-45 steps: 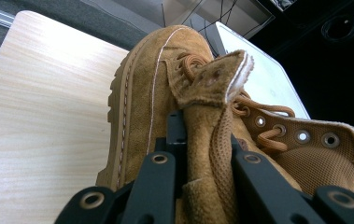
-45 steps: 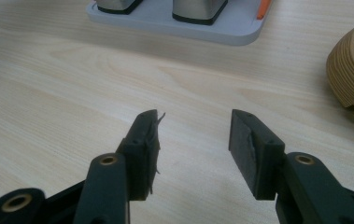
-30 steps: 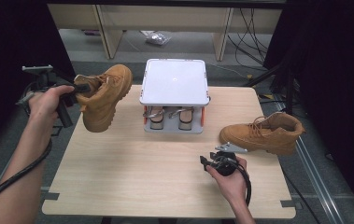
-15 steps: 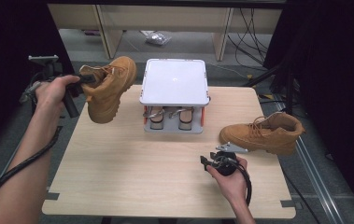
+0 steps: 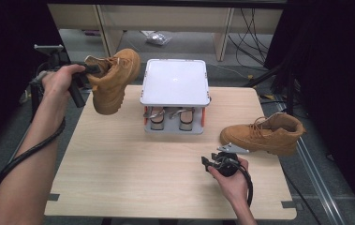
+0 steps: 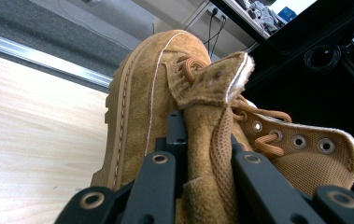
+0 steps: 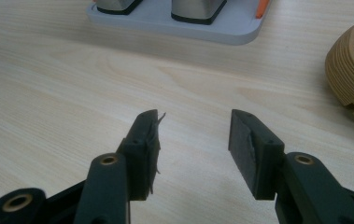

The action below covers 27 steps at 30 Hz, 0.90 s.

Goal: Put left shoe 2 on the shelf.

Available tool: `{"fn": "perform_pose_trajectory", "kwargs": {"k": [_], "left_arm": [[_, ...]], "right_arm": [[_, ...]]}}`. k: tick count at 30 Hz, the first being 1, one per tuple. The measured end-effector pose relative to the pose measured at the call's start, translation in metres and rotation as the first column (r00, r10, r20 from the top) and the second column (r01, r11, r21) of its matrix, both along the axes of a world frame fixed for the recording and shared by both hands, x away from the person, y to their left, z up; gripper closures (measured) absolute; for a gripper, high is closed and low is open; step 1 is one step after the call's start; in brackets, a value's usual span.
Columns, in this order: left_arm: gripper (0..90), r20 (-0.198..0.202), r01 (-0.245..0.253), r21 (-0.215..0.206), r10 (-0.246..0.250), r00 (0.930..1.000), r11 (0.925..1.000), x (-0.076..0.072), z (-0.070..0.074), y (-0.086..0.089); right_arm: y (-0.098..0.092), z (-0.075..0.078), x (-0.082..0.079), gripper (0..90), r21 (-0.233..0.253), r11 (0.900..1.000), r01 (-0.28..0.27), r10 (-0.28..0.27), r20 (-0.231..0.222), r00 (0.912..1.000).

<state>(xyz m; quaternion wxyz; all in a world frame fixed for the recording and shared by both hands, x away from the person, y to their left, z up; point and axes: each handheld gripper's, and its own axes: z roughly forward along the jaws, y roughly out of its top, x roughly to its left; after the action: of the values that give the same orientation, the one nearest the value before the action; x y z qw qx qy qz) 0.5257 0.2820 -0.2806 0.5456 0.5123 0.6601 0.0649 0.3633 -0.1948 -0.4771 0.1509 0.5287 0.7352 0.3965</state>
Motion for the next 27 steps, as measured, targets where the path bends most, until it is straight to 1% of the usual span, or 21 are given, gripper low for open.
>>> {"fn": "perform_pose_trajectory", "kwargs": {"k": [1, 2, 3, 4, 6, 9, 10, 11, 12, 13, 14, 15, 16, 18, 19, 20, 23, 24, 27], "left_arm": [[82.3, 0.000, 0.002, 0.000, -0.002, 1.0000, 1.0000, 0.001, 0.001, -0.001], [82.3, -0.001, 0.006, -0.002, -0.006, 1.0000, 1.0000, 0.003, 0.002, -0.002], [82.2, -0.004, 0.003, -0.007, -0.003, 1.0000, 1.0000, 0.004, 0.003, -0.004], [82.3, -0.003, 0.006, -0.004, -0.006, 1.0000, 1.0000, 0.005, 0.004, -0.004], [82.3, -0.004, 0.009, -0.005, -0.009, 1.0000, 1.0000, 0.008, 0.005, -0.007], [82.3, -0.005, 0.010, -0.006, -0.010, 0.9999, 0.9999, 0.013, 0.007, -0.013], [82.3, -0.005, 0.013, -0.002, -0.013, 0.9999, 0.9999, 0.015, 0.008, -0.016], [82.2, -0.004, 0.012, -0.004, -0.012, 0.9999, 0.9999, 0.016, 0.008, -0.019], [82.3, -0.003, 0.016, 0.002, -0.016, 0.9999, 0.9999, 0.017, 0.009, -0.021], [82.2, -0.002, 0.022, 0.007, -0.022, 0.9997, 0.9997, 0.018, 0.011, -0.023], [82.3, -0.001, 0.024, 0.009, -0.024, 0.9997, 0.9997, 0.020, 0.012, -0.027], [82.2, 0.001, 0.024, 0.005, -0.024, 0.9997, 0.9997, 0.021, 0.013, -0.029], [82.2, 0.001, 0.025, 0.000, -0.025, 0.9997, 0.9997, 0.022, 0.014, -0.032], [82.2, 0.003, 0.032, -0.002, -0.032, 0.9995, 0.9995, 0.025, 0.016, -0.037], [82.2, 0.002, 0.033, -0.004, -0.033, 0.9995, 0.9995, 0.026, 0.016, -0.039], [82.2, 0.001, 0.038, -0.002, -0.038, 0.9993, 0.9993, 0.028, 0.017, -0.043], [82.1, 0.004, 0.040, 0.008, -0.040, 0.9992, 0.9992, 0.032, 0.019, -0.053], [82.1, 0.004, 0.046, 0.009, -0.046, 0.9989, 0.9989, 0.033, 0.019, -0.056], [82.0, -0.002, 0.055, -0.001, -0.055, 0.9985, 0.9985, 0.037, 0.018, -0.064]], "right_arm": [[0.001, 0.000, 0.000, 53.6, -0.002, 1.000, 0.008, -0.008, -0.005, 1.0000], [0.000, 0.000, 0.000, 53.6, 0.003, 1.000, -0.001, 0.001, 0.004, 1.0000], [0.001, -0.001, 0.000, 53.6, 0.006, 1.000, 0.001, -0.001, 0.003, 1.0000], [0.001, 0.000, -0.001, 53.6, -0.009, 1.000, 0.007, -0.007, -0.005, 1.0000], [0.001, 0.000, -0.001, 53.6, 0.003, 1.000, -0.001, 0.001, -0.007, 1.0000], [0.001, 0.001, -0.001, 53.6, -0.001, 1.000, 0.000, 0.000, -0.008, 1.0000], [0.001, 0.000, -0.001, 53.6, 0.017, 1.000, -0.002, 0.002, -0.005, 1.0000], [0.000, 0.000, 0.000, 53.6, 0.013, 1.000, -0.004, 0.004, 0.001, 1.0000], [0.000, 0.000, -0.001, 53.6, 0.019, 1.000, 0.009, -0.009, -0.004, 1.0000], [-0.001, 0.001, -0.001, 53.6, 0.005, 1.000, 0.011, -0.011, -0.004, 0.9999], [-0.002, 0.001, 0.000, 53.6, 0.008, 1.000, 0.008, -0.008, 0.000, 1.0000], [-0.002, 0.001, -0.001, 53.6, 0.026, 1.000, 0.017, -0.017, -0.003, 0.9998], [-0.003, 0.001, -0.001, 53.6, 0.010, 1.000, 0.014, -0.014, 0.001, 0.9999], [-0.005, 0.000, 0.001, 53.6, -0.001, 1.000, 0.011, -0.011, 0.007, 0.9999], [-0.005, 0.000, 0.000, 53.6, 0.009, 1.000, 0.007, -0.007, 0.004, 1.0000], [-0.005, 0.000, 0.000, 53.6, 0.010, 1.000, 0.008, -0.008, 0.004, 1.0000], [-0.004, -0.001, 0.001, 53.6, 0.002, 1.000, 0.012, -0.012, 0.006, 0.9999], [-0.005, 0.000, 0.000, 53.6, 0.013, 1.000, 0.006, -0.006, 0.004, 1.0000], [-0.006, 0.000, 0.001, 53.6, 0.015, 1.000, 0.001, -0.001, 0.005, 1.0000]]}}
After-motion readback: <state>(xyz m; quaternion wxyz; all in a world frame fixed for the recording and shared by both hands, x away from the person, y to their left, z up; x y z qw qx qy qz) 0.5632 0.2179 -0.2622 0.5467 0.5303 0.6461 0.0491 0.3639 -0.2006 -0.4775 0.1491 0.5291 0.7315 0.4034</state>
